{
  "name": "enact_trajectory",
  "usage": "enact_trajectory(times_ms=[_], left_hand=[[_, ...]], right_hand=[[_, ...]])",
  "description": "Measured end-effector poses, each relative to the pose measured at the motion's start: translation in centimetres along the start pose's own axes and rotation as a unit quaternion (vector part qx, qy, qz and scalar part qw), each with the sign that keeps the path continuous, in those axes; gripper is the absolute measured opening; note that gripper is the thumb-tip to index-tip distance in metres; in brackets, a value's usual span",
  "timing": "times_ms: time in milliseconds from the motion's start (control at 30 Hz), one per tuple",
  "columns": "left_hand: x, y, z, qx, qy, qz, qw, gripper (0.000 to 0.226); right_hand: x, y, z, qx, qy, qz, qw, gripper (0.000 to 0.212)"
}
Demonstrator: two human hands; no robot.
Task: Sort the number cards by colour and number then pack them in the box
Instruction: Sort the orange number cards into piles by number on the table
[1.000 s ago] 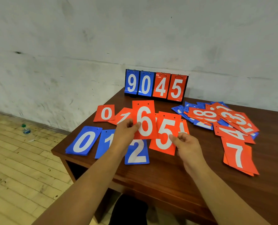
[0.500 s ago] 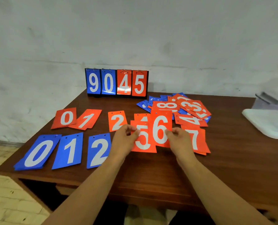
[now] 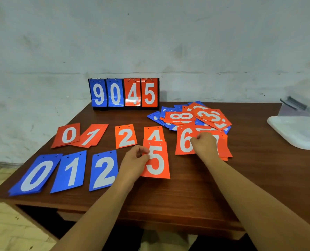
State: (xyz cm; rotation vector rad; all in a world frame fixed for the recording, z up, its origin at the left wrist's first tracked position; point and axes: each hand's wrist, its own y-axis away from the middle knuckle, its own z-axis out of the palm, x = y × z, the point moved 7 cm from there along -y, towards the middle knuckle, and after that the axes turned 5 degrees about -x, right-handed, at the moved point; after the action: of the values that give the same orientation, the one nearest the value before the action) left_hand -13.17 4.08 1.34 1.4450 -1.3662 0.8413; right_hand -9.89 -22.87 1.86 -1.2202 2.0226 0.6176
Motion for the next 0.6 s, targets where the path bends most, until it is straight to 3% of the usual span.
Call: enact_trajectory(times_ms=[167, 367, 467, 500, 600], left_hand=[[0.1, 0.2, 0.5, 0.001, -0.049, 0.015, 0.999, 0.011], [0.6, 0.6, 1.4, -0.018, -0.041, 0.029, 0.999, 0.024], [0.6, 0.9, 1.5, -0.029, -0.012, 0.034, 0.999, 0.046], [0.5, 1.0, 1.6, -0.032, 0.000, 0.032, 0.999, 0.054], [0.1, 1.2, 2.1, -0.053, 0.032, 0.023, 0.998, 0.063]], right_hand=[[1.4, -0.6, -0.4, 0.001, 0.162, -0.044, 0.986, 0.028], [2.6, -0.6, -2.5, 0.046, 0.203, -0.022, 0.978, 0.042], [0.6, 2.1, -3.3, 0.093, 0.095, -0.089, 0.987, 0.035], [-0.2, 3.2, -3.0, 0.067, 0.036, -0.101, 0.992, 0.032], [-2.1, 6.8, 0.1, -0.111, -0.125, -0.044, 0.985, 0.032]])
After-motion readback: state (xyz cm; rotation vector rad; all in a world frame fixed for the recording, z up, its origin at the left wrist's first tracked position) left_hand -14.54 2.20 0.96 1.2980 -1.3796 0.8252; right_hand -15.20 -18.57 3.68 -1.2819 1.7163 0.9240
